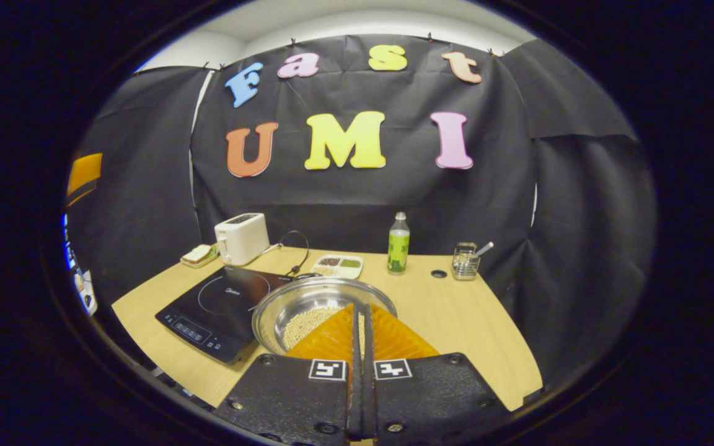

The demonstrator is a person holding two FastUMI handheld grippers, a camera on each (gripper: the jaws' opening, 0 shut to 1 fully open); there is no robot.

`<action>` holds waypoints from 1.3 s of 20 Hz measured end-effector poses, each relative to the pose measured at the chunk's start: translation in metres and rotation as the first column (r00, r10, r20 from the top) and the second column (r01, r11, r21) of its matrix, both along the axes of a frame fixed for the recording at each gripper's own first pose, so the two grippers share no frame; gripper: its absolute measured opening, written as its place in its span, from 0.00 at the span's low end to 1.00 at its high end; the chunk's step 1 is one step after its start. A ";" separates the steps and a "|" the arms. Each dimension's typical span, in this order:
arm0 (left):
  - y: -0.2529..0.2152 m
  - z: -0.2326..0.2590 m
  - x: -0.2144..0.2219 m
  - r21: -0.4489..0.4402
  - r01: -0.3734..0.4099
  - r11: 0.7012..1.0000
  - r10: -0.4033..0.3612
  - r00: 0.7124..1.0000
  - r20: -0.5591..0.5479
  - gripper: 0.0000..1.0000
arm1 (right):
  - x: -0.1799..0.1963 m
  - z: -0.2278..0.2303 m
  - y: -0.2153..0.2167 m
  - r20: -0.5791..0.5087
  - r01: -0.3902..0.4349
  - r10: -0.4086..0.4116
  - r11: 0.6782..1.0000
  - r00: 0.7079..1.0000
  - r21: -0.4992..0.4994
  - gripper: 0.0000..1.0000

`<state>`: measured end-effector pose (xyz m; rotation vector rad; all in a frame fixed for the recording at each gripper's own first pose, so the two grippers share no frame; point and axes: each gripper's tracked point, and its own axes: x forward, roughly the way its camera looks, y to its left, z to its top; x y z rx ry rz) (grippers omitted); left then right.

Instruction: First push the handle of the pot to place it horizontally, then grasp the pot with both hands and set it on the induction cooktop.

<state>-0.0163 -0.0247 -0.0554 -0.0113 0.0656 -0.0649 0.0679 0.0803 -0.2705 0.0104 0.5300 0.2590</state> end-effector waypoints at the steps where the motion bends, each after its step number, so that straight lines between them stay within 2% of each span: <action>1: 0.001 -0.002 -0.001 -0.002 -0.002 1.000 0.002 1.000 -0.004 0.95 | -0.003 -0.018 0.006 -0.037 -0.014 0.014 1.000 0.999 0.003 0.04; 6: 0.006 -0.020 -0.005 0.000 -0.023 1.000 0.023 0.999 -0.030 0.95 | -0.019 -0.083 0.026 -0.142 -0.074 0.069 0.997 0.987 -0.034 0.01; 7: 0.002 -0.022 -0.006 -0.001 -0.012 1.000 0.012 1.000 -0.028 0.95 | -0.023 -0.092 0.031 -0.157 -0.091 0.084 0.995 0.984 -0.038 0.04; 9: 0.001 -0.024 -0.007 -0.008 -0.007 1.000 0.007 1.000 -0.021 0.95 | -0.033 -0.106 0.041 -0.188 -0.125 0.121 0.992 0.975 -0.014 0.00; 10: 0.001 -0.026 -0.009 -0.011 -0.010 1.000 0.010 1.000 -0.019 0.95 | -0.034 -0.111 0.044 -0.201 -0.135 0.130 0.991 0.971 -0.009 0.02; 12: 0.001 -0.027 -0.009 -0.012 -0.010 1.000 0.010 1.000 -0.015 0.95 | -0.034 -0.117 0.046 -0.208 -0.146 0.140 0.989 0.968 -0.013 0.04; 13: 0.001 -0.028 -0.010 -0.011 -0.011 1.000 0.011 1.000 -0.012 0.95 | -0.034 -0.116 0.045 -0.197 -0.148 0.141 0.989 0.970 -0.019 0.01; 14: 0.001 -0.029 -0.010 -0.008 -0.012 1.000 0.012 1.000 -0.008 0.95 | -0.032 -0.115 0.044 -0.189 -0.151 0.143 0.988 0.972 -0.030 0.04; 15: 0.003 -0.029 -0.009 -0.002 -0.016 1.000 0.016 1.000 -0.005 0.95 | -0.033 -0.117 0.043 -0.190 -0.154 0.145 0.987 0.971 -0.033 0.00; 16: 0.006 -0.030 -0.009 0.004 -0.029 1.000 0.029 1.000 -0.001 0.95 | -0.033 -0.119 0.044 -0.193 -0.161 0.153 0.987 0.969 -0.027 0.04; 20: 0.016 -0.024 -0.005 -0.009 -0.079 0.997 0.079 0.996 0.029 0.95 | -0.039 -0.126 0.046 -0.218 -0.210 0.202 0.978 0.955 -0.010 0.04; 24: 0.014 -0.028 0.008 -0.055 -0.061 0.997 0.061 0.998 0.004 0.95 | -0.038 -0.129 0.042 -0.224 -0.235 0.231 0.972 0.947 0.009 0.00; 25: 0.014 -0.029 0.011 -0.060 -0.054 0.997 0.054 0.999 -0.008 0.95 | -0.039 -0.129 0.039 -0.224 -0.238 0.233 0.971 0.946 0.006 0.04; 26: 0.014 -0.030 0.016 -0.062 -0.053 0.997 0.052 0.998 -0.017 0.95 | -0.037 -0.129 0.035 -0.225 -0.239 0.233 0.971 0.946 0.004 0.01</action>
